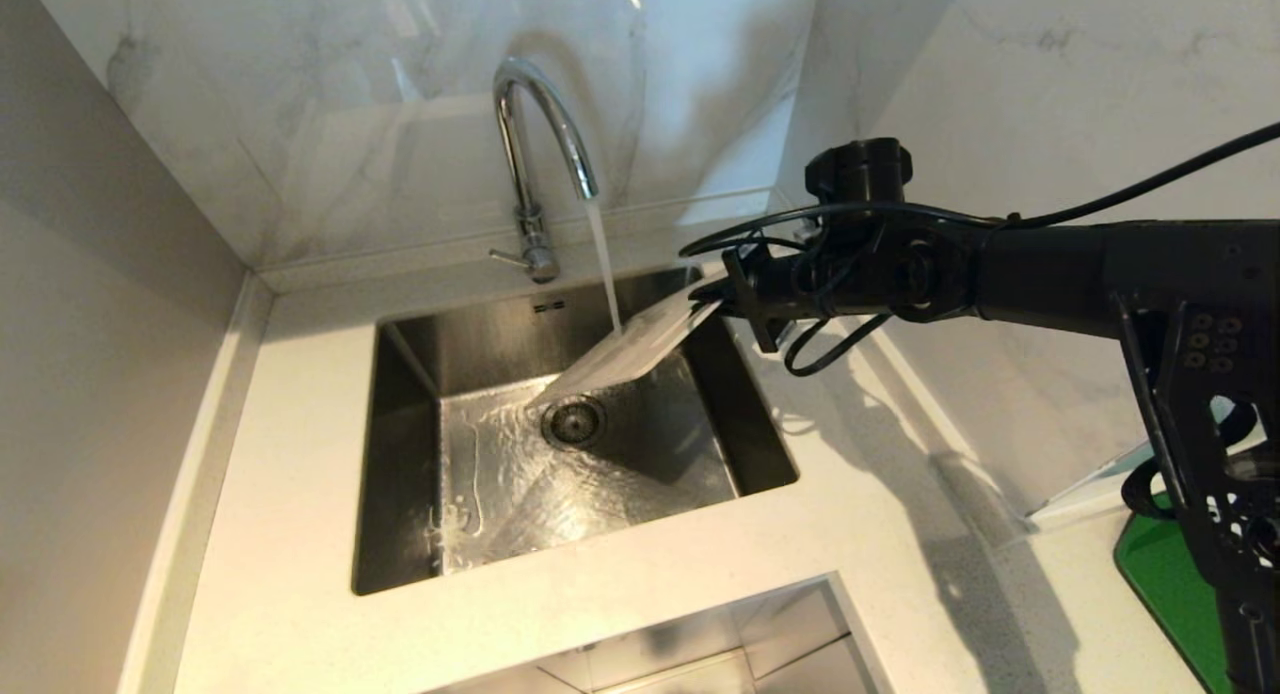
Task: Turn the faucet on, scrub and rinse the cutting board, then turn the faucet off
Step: Scrub the cutting board underwater
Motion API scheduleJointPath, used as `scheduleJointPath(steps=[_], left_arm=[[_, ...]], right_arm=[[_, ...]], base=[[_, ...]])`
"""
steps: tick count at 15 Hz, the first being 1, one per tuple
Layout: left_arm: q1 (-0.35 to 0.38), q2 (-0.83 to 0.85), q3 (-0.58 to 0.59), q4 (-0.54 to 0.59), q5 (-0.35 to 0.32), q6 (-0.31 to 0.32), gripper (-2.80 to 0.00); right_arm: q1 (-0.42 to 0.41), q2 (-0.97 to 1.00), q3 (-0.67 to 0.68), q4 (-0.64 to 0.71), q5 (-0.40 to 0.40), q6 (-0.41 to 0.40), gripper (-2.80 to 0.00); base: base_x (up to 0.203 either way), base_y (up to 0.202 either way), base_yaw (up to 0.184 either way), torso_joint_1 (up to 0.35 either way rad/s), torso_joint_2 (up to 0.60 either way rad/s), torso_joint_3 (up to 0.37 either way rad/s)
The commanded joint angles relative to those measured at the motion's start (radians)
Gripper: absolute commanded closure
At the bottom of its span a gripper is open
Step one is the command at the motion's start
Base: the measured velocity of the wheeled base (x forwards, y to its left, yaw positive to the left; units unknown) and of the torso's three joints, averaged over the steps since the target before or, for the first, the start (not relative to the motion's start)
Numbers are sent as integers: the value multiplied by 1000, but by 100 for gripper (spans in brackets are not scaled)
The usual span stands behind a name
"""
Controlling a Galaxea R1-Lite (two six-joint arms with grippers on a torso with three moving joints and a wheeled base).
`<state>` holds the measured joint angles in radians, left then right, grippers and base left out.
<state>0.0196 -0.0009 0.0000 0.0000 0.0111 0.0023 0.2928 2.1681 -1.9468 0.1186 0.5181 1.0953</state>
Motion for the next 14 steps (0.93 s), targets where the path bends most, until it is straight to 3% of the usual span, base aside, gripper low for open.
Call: scheduleJointPath(steps=[1, 8, 14], left_arm=[[0, -4, 1, 0, 1, 0, 0], [0, -4, 1, -2, 0, -1, 0], [0, -4, 1, -1, 0, 0, 0]], right_arm=[[0, 5, 0, -14, 2, 6, 0], [-1, -48, 3, -6, -35, 8, 0], [-1, -282, 4, 304, -35, 4, 0]], base=[[0, 0, 0, 0, 0, 0], [0, 0, 0, 0, 0, 0], [0, 0, 0, 0, 0, 0]])
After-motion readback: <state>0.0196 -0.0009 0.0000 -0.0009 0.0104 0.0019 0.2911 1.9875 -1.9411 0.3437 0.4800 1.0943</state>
